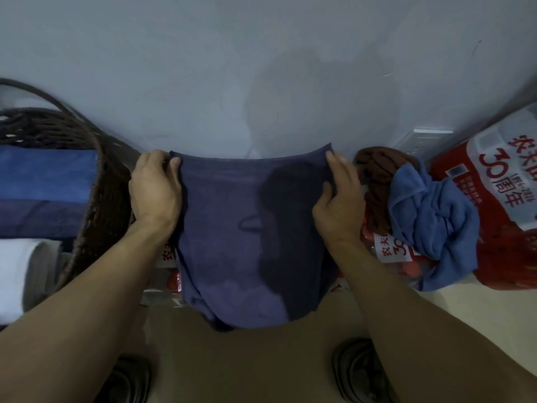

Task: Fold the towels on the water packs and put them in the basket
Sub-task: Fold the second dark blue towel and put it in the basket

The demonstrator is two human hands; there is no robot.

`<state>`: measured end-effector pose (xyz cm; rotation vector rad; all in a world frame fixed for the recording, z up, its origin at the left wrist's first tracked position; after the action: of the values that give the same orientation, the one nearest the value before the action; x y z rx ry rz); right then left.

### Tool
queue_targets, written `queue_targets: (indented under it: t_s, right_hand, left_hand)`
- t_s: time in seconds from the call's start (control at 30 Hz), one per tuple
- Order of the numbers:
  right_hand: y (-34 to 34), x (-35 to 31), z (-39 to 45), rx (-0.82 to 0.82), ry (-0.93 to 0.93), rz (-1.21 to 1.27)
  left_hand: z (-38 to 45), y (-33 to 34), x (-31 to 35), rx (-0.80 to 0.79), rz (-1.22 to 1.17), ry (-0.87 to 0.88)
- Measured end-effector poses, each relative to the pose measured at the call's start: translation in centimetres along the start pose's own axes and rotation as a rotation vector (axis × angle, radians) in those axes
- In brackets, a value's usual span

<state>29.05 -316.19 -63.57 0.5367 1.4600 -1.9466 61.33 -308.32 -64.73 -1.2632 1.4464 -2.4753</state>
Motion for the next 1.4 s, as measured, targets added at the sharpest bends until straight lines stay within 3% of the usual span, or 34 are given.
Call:
queue_targets:
  t_s: [0.07, 0.23, 0.4, 0.53, 0.67, 0.77, 0.9, 0.97, 1.03, 1.13, 1.27, 1.4]
  right_hand:
    - [0.2, -0.3, -0.7, -0.008, -0.047, -0.020]
    - [2.6, 1.5, 0.2, -0.262, 0.143, -0.203]
    - [2.8, 1.3, 0.7, -0.321, 0.224, -0.308]
    - [2.3, 0.2, 1.0, -0.391, 0.193, -0.481]
    - [0.9, 0.1, 1.9, -0.501, 0.283, -0.543]
    - [-1.1, -1.7, 1.5, -0.398, 0.192, -0.413]
    - [-4.8, -5.0, 0.1, -0.156, -0.042, -0.142]
    - [-6.4, -5.4, -1.2, -0.077, -0.060, -0.048]
    - [-7.6, -4.5, -3.2, -0.008, -0.002, 0.008]
    - [-7.9, -1.8, -8.3, 0.007, 0.186, 0.032]
    - [-6.9, 1.7, -15.9, -0.063, 0.430, 0.006]
    - [-4.3, 2.1, -19.0, -0.166, 0.477, 0.115]
  left_hand:
    - [0.0, -0.4, -0.1, 0.011, -0.035, 0.009]
    - [0.2, -0.4, 0.0, -0.030, -0.048, 0.006]
    - [-1.6, -0.5, 1.7, -0.128, -0.003, -0.032]
    - [-5.0, -3.7, 4.0, -0.039, -0.006, 0.057]
    - [-10.5, -8.1, 3.6, 0.180, -0.183, -0.057]
    - [-16.4, -9.2, 2.6, 0.241, -0.324, -0.208]
    - [-22.5, -8.3, -0.9, 0.148, -0.329, -0.412]
    - [-24.6, -7.2, -3.0, 0.052, -0.326, -0.564]
    - [-25.7, -5.4, -3.9, -0.095, -0.367, -0.664]
    - [-25.6, -3.1, -3.6, -0.240, -0.417, -0.671]
    - [-24.2, -2.2, -3.9, -0.217, -0.440, -0.658]
    - [-23.4, -2.2, -5.0, -0.190, -0.459, -0.692]
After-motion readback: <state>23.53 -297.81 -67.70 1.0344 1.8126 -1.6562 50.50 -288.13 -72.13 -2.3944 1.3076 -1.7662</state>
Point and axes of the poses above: each hand's wrist, its own z-axis towards the middle knuckle, its own y-axis out of the palm, x = y × z, the point moved 8 cm from there along z, towards the middle knuckle, and after that the axes turned 3 degrees about -z, right-handed, at the moved point
